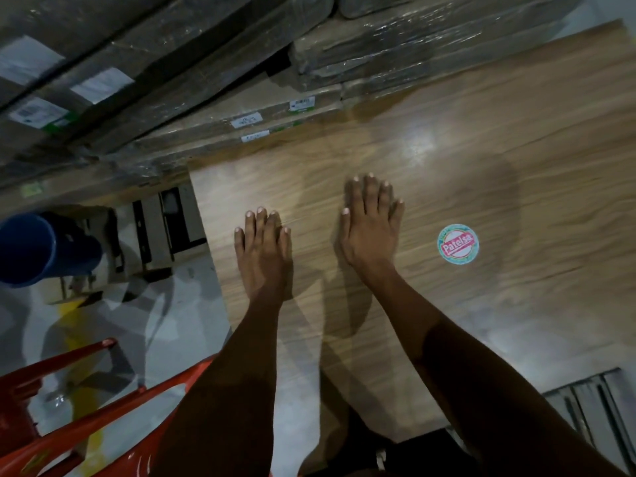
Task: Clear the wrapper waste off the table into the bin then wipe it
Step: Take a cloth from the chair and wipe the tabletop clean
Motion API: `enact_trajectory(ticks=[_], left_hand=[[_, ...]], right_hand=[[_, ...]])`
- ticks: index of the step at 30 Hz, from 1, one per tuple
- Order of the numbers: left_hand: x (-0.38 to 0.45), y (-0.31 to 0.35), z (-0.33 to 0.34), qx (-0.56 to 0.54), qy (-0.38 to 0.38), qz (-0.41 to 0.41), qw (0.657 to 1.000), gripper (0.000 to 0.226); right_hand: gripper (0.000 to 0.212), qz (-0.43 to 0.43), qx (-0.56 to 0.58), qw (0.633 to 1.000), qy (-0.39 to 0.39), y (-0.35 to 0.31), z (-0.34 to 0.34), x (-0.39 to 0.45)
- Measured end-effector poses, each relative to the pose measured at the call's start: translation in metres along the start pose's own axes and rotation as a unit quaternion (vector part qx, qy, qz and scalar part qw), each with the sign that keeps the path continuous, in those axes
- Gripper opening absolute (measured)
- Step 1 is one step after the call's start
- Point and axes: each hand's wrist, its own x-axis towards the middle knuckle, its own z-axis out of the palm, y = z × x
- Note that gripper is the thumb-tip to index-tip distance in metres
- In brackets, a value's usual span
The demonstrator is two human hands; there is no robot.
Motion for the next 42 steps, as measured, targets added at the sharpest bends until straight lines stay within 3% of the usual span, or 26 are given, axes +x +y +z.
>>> enact_trajectory(ticks=[6,9,12,14,19,20,24,26,31,33,35,39,41,42], left_hand=[[-0.005,0.005,-0.009,0.016,-0.039,0.018,0.999,0.058],[-0.006,-0.001,-0.008,0.019,-0.032,0.07,0.997,0.055],[-0.006,-0.001,-0.01,0.004,-0.027,0.065,0.997,0.052],[-0.007,0.0,-0.01,-0.004,-0.013,0.065,0.998,0.051],[-0.008,-0.001,-0.008,0.001,-0.003,0.072,0.997,0.053],[-0.008,0.0,-0.008,0.003,-0.011,0.068,0.998,0.053],[-0.006,0.003,-0.01,-0.003,-0.035,0.04,0.999,0.053],[-0.006,0.001,-0.009,-0.003,-0.034,0.043,0.998,0.054],[-0.01,0.008,-0.006,0.086,-0.061,0.032,0.994,0.06],[-0.021,0.018,-0.004,0.086,-0.07,0.009,0.994,0.057],[-0.041,0.028,-0.003,0.059,-0.069,-0.018,0.996,0.055],[-0.112,0.034,0.001,0.04,-0.08,-0.012,0.996,0.059],[-0.15,0.035,0.006,0.022,-0.087,-0.012,0.996,0.06],[-0.166,0.036,0.008,0.014,-0.087,-0.016,0.996,0.059]], right_hand=[[0.064,-0.211,-0.029,0.975,-0.069,-0.011,0.007,-0.04],[0.062,-0.15,-0.021,0.988,-0.039,0.005,0.005,-0.034],[0.062,-0.036,0.001,0.999,-0.009,0.005,0.004,-0.038],[0.063,-0.013,-0.002,1.0,-0.01,-0.007,0.007,-0.053],[0.065,-0.219,-0.043,0.973,-0.064,0.006,0.006,-0.082],[0.064,-0.201,-0.039,0.977,-0.054,0.015,0.004,-0.082],[0.064,0.017,-0.02,1.0,-0.008,0.036,0.003,-0.088],[0.066,0.042,-0.017,0.999,0.005,0.025,0.006,-0.102],[0.066,-0.192,-0.031,0.979,-0.067,0.008,0.01,-0.158],[0.065,-0.217,-0.036,0.973,-0.067,0.021,0.006,-0.164],[0.065,-0.155,-0.042,0.986,-0.052,0.04,0.001,-0.16],[0.066,0.048,-0.023,0.999,-0.009,0.063,-0.004,-0.155],[0.067,0.063,-0.008,0.998,-0.016,0.046,0.0,-0.16],[0.067,0.023,-0.009,0.999,-0.028,0.035,0.003,-0.166]])
